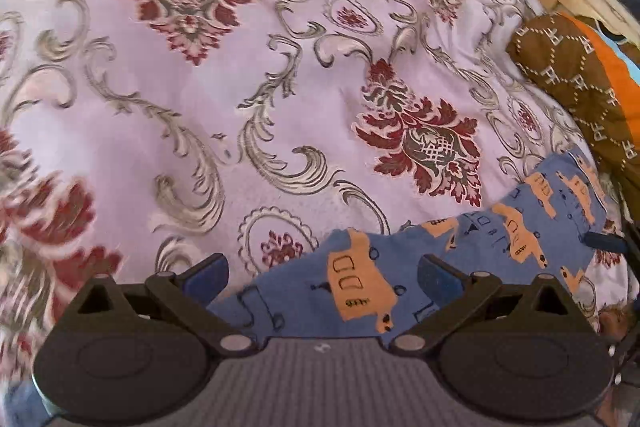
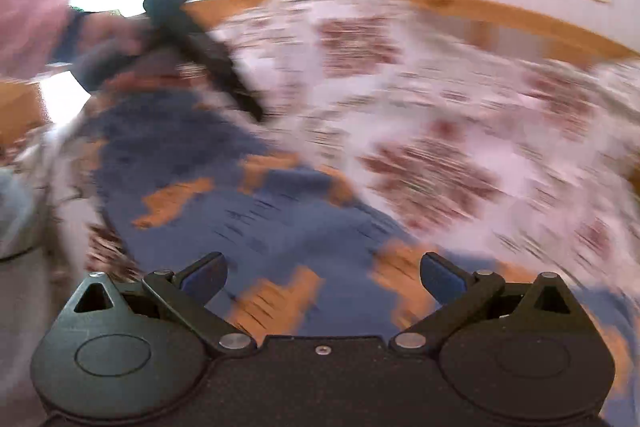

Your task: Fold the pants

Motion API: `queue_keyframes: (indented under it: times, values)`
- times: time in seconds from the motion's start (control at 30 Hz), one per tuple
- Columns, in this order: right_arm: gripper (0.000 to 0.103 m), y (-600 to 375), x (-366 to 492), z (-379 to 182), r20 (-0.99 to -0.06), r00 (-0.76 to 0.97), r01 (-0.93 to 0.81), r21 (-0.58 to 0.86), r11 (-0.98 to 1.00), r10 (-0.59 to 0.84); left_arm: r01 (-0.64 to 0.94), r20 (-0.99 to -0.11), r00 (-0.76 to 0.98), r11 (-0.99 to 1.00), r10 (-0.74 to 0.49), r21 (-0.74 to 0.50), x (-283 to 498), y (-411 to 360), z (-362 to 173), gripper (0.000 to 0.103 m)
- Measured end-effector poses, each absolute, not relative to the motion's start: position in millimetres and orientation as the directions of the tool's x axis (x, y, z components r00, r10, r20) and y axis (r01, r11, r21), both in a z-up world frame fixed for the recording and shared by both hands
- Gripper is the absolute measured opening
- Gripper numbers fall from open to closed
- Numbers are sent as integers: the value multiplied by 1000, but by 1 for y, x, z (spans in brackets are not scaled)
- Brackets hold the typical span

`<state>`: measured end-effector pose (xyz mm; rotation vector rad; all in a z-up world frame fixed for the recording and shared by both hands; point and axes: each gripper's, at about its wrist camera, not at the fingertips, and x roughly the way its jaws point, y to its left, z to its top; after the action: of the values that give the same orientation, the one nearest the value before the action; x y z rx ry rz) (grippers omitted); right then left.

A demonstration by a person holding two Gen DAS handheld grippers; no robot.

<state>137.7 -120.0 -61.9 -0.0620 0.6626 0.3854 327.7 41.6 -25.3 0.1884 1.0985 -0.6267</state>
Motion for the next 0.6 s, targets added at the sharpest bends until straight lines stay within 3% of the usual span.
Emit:
queue_keyframes:
  times: [0.17,0.3,0.47,0.57,0.6]
  values:
    - [102,-90,184,-63,-624,614,-537,119,835,484,704,-903,192,695,-384,-146,347,25,-44,100]
    - [102,-87,212,-69,-633,623,-567,38,823,459,770,-938,81,618,-338,-156,356,8,-62,69]
    - [102,-114,243,-69,-630,652,-517,37,855,422,777,-932,36,597,-361,-201,368,9,-71,52]
    - [102,-113,241,-75,-633,632,-540,56,840,448,738,-928,-6,624,-372,-255,379,12,-76,18]
    - [102,-110,236,-77,-631,632,-555,36,831,450,739,-926,-20,618,-376,-268,379,13,-78,14]
